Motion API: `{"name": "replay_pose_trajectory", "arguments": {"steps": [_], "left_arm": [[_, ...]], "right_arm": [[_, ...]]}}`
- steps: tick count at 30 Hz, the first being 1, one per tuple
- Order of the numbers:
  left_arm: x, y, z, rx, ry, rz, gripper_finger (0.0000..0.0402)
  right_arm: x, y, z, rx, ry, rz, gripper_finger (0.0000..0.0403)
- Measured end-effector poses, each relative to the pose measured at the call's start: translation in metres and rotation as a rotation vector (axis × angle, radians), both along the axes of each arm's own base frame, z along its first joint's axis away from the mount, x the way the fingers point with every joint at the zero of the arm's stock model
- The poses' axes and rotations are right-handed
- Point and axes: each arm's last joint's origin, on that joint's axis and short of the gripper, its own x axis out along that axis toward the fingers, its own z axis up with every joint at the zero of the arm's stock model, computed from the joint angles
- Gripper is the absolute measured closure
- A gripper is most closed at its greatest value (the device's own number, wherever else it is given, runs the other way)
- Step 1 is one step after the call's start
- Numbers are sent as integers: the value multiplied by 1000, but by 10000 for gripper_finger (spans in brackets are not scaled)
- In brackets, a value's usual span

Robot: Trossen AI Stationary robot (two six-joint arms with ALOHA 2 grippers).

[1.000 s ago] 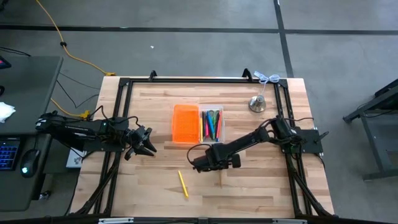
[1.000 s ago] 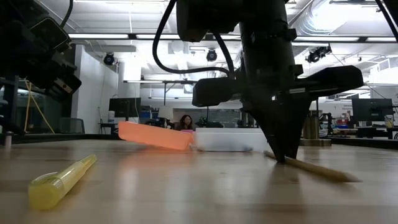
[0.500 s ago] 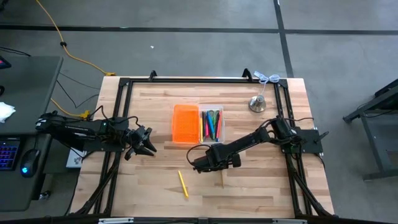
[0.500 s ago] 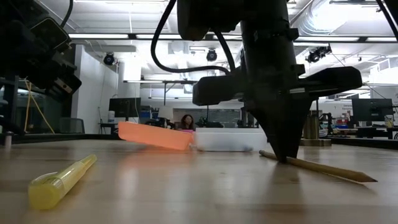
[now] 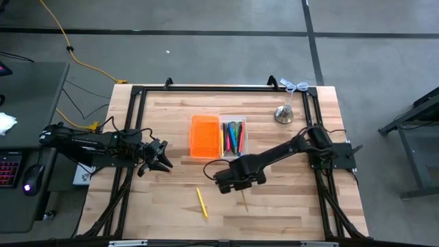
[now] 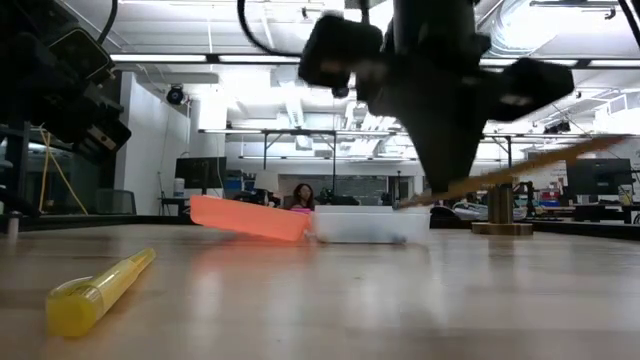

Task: Pick & place school supplies into a supply box
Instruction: Put the yellow pencil into the supply box

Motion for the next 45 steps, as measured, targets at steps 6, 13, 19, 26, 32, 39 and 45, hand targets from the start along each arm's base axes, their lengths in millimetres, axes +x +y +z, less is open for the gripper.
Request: {"name": "replay_pose_trajectory", "arguments": {"steps": [6,13,19,26,32,39,45], "left_arm": [[0,0,0,0,2,0,257],[0,0,0,0,5,0,257],[0,0,0,0,5,-1,257],[0,0,-1,0,6,-1,257],[0,0,-1,-1,6,-4,257],[0,0,-1,-1,6,-4,257],[0,0,-1,-4,8,-3,257]], "right_arm": [[-6,1,29,24,-98,68,402],[-12,-4,69,-36,-296,104,402],[-13,-8,102,-127,-517,141,402],[-8,-9,139,-237,-826,303,402],[1,-5,160,-326,-1068,490,402],[8,-2,174,-433,-1246,630,401],[11,1,189,-498,-1425,757,401]]}}
